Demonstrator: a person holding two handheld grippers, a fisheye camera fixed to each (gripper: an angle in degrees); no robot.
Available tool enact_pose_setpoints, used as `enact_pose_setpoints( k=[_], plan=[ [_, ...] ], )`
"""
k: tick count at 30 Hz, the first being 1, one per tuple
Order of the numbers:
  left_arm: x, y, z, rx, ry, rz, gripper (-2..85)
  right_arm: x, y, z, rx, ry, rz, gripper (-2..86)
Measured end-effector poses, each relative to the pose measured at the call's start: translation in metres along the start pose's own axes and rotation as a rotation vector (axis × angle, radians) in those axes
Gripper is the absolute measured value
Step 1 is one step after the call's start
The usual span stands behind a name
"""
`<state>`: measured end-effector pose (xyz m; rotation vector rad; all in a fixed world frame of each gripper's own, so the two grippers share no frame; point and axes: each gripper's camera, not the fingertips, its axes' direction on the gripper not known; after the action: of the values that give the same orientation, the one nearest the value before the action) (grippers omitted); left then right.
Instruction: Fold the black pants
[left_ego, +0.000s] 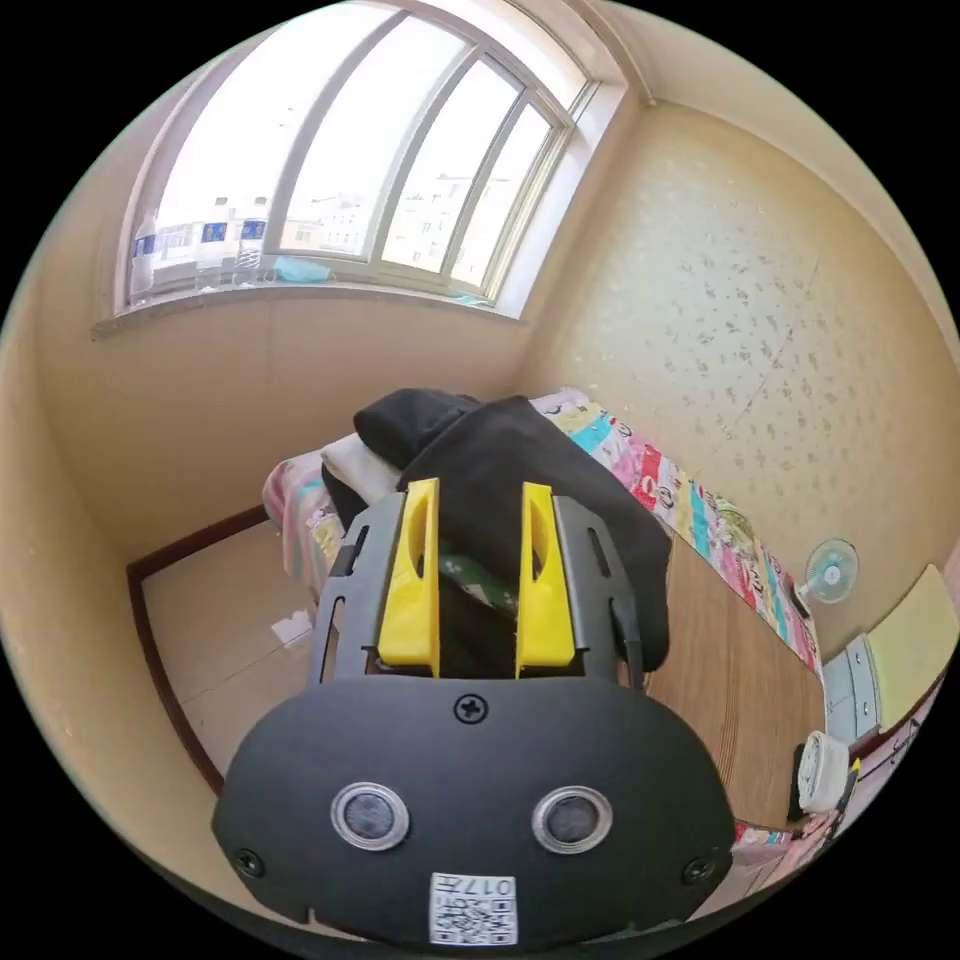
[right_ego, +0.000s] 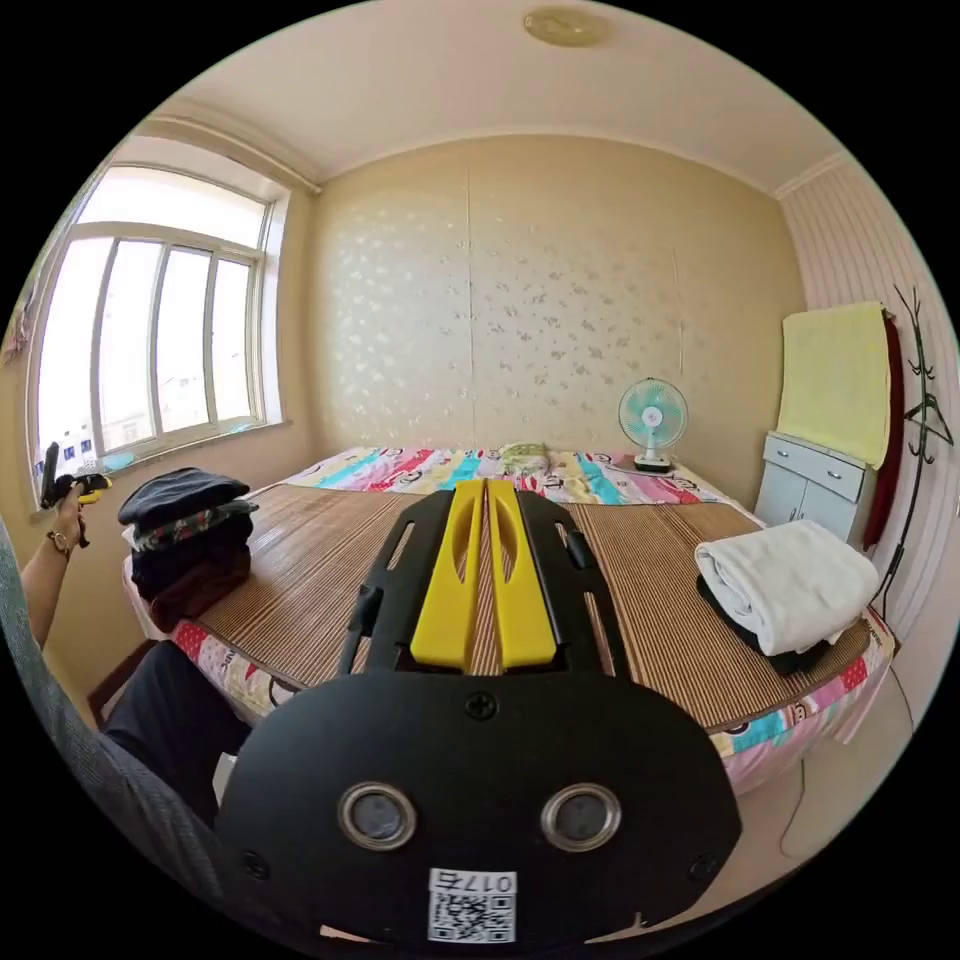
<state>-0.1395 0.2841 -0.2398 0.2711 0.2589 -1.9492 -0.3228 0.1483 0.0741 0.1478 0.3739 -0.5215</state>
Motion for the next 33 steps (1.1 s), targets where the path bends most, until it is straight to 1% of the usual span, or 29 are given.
enact_pose_setpoints(
  k=[1, 2, 3, 5, 6, 8, 9, 11, 12, 13, 14, 15, 16, 17, 18, 19, 20, 21, 22, 23, 24, 25, 26, 27, 29, 30, 31, 32, 33],
  plan=[
    [-0.014, -0.008, 0.014, -0.034, 0.018, -0.059, 12.4, 0.004, -0.014, 0.003, -0.061, -0.018, 0.018, 1.2],
    [-0.026, -0.014, 0.033, -0.109, 0.042, -0.105, 12.4, 0.012, -0.023, 0.008, -0.130, -0.051, 0.064, 3.1],
    [-0.031, -0.016, 0.045, -0.155, 0.061, -0.122, 12.3, 0.017, -0.026, 0.011, -0.156, -0.071, 0.089, 4.8],
    [-0.043, -0.015, 0.085, -0.334, 0.153, -0.178, 11.1, 0.031, -0.024, 0.016, -0.197, -0.173, 0.165, 11.7],
    [-0.044, -0.014, 0.089, -0.351, 0.168, -0.189, 10.5, 0.034, -0.021, 0.016, -0.204, -0.195, 0.185, 13.4],
    [-0.041, -0.019, 0.079, -0.366, 0.187, -0.221, 9.0, 0.044, -0.008, 0.019, -0.247, -0.258, 0.284, 20.4],
    [-0.036, -0.024, 0.072, -0.377, 0.190, -0.203, 8.2, 0.047, -0.004, 0.020, -0.261, -0.274, 0.308, 22.2],
    [0.017, -0.053, 0.028, -0.321, 0.218, 0.065, 1.3, 0.050, 0.011, 0.022, -0.329, -0.331, 0.331, 29.9],
    [0.033, -0.060, 0.016, -0.294, 0.224, 0.130, 1.0, 0.050, 0.015, 0.022, -0.353, -0.332, 0.327, 32.0],
    [0.065, -0.073, -0.009, -0.236, 0.312, 0.239, 0.4, 0.050, 0.021, 0.022, -0.392, -0.317, 0.322, 36.3],
    [0.096, -0.084, -0.026, -0.216, 0.503, 0.312, 0.0, 0.052, 0.027, 0.021, -0.412, -0.291, 0.336, 40.8],
    [0.113, -0.088, -0.028, -0.246, 0.587, 0.336, -0.1, 0.054, 0.030, 0.020, -0.413, -0.280, 0.351, 43.4],
    [0.146, -0.091, -0.035, -0.231, 0.956, 0.407, -0.4, 0.060, 0.035, 0.017, -0.399, -0.273, 0.397, 48.5],
    [0.183, -0.086, -0.034, -0.241, 1.400, 0.414, -0.5, 0.067, 0.039, 0.015, -0.370, -0.290, 0.461, 54.5],
    [0.203, -0.081, -0.031, -0.263, 1.561, 0.401, -0.6, 0.070, 0.041, 0.014, -0.351, -0.304, 0.493, 57.5],
    [0.247, -0.064, -0.026, -0.347, 1.670, 0.398, -0.6, 0.076, 0.043, 0.012, -0.314, -0.336, 0.549, 64.6],
    [0.285, -0.040, -0.025, -0.410, 1.542, 0.436, -0.7, 0.080, 0.043, 0.010, -0.283, -0.365, 0.586, 72.7],
    [0.299, -0.026, -0.029, -0.398, 1.450, 0.479, -0.6, 0.082, 0.042, 0.009, -0.272, -0.375, 0.598, 77.2],
    [0.319, 0.005, -0.040, -0.337, 1.268, 0.564, -0.6, 0.086, 0.041, 0.004, -0.257, -0.385, 0.614, 81.8],
    [0.325, 0.034, -0.049, -0.267, 1.098, 0.592, -0.5, 0.091, 0.039, -0.004, -0.245, -0.389, 0.621, 81.9],
    [0.322, 0.047, -0.054, -0.228, 1.022, 0.584, -0.5, 0.093, 0.039, -0.010, -0.237, -0.386, 0.619, 81.8],
    [0.308, 0.070, -0.065, -0.135, 0.900, 0.552, -0.3, 0.099, 0.038, -0.024, -0.225, -0.365, 0.608, 81.6],
    [0.286, 0.090, -0.076, -0.023, 0.793, 0.522, -0.1, 0.107, 0.039, -0.040, -0.221, -0.321, 0.593, 68.6],
    [0.273, 0.099, -0.081, 0.026, 0.729, 0.502, 0.0, 0.111, 0.040, -0.049, -0.222, -0.292, 0.587, 62.1],
    [0.219, 0.118, -0.090, 0.142, 0.432, 0.377, 0.8, 0.131, 0.048, -0.077, -0.251, -0.157, 0.588, 40.4],
    [0.206, 0.119, -0.090, 0.163, 0.368, 0.345, 1.5, 0.136, 0.050, -0.082, -0.259, -0.127, 0.596, 35.4],
    [0.183, 0.118, -0.090, 0.192, 0.265, 0.302, 2.7, 0.147, 0.055, -0.091, -0.274, -0.079, 0.617, 25.6],
    [0.167, 0.113, -0.085, 0.198, 0.180, 0.276, 5.7, 0.158, 0.060, -0.096, -0.280, -0.056, 0.650, 16.1],
    [0.162, 0.110, -0.080, 0.191, 0.144, 0.276, 7.2, 0.162, 0.062, -0.097, -0.278, -0.052, 0.669, 11.3]
  ],
)
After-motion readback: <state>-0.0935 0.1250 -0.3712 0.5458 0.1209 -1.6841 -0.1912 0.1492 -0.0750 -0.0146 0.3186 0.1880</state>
